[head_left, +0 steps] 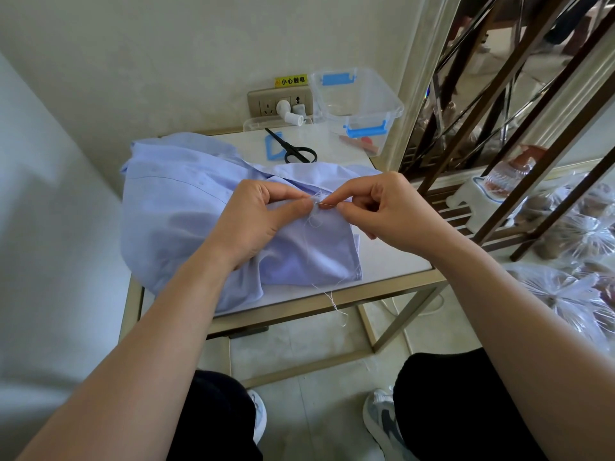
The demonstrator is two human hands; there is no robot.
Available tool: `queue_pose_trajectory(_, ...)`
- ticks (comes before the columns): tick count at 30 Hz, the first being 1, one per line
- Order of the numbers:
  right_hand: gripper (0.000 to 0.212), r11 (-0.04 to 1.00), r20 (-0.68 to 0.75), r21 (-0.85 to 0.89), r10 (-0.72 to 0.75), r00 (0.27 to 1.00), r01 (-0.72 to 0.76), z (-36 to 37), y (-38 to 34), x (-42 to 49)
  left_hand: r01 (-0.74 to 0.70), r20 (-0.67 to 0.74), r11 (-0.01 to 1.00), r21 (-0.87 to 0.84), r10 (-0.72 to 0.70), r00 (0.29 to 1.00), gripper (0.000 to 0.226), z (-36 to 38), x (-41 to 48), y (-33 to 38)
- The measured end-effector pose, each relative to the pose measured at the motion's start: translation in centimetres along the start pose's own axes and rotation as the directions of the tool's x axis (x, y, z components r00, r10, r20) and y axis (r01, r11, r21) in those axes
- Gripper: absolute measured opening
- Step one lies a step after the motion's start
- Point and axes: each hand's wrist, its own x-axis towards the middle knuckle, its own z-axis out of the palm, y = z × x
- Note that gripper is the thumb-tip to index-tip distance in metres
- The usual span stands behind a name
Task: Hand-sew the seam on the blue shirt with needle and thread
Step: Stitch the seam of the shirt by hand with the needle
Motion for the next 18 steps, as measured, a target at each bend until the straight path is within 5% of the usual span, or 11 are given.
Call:
queue_pose_trajectory(7,0.023,0.999,0.036,-0.033,0.029,0.999,-0.028,0.06,-0.02,-0.01,-0.057,0.016,0.990,0.130,0.055,0.998,0.008,0.01,0.05,-0.27)
queue_pose_trajectory(11,0.044,0.993,0.109,-0.038,0.111,0.988,-0.108,0.25,0.05,0.11,-0.069,0.025,0.978,0.198,0.065,0.998,0.007,0.12,0.04,-0.37)
queue_pose_trajectory(18,0.024,0.993,0.110,-0.027,0.120,0.987,-0.118,0.37,-0.03,0.25,-0.068,-0.015,0.971,0.228,0.073,0.997,0.007,0.20,0.00,-0.33)
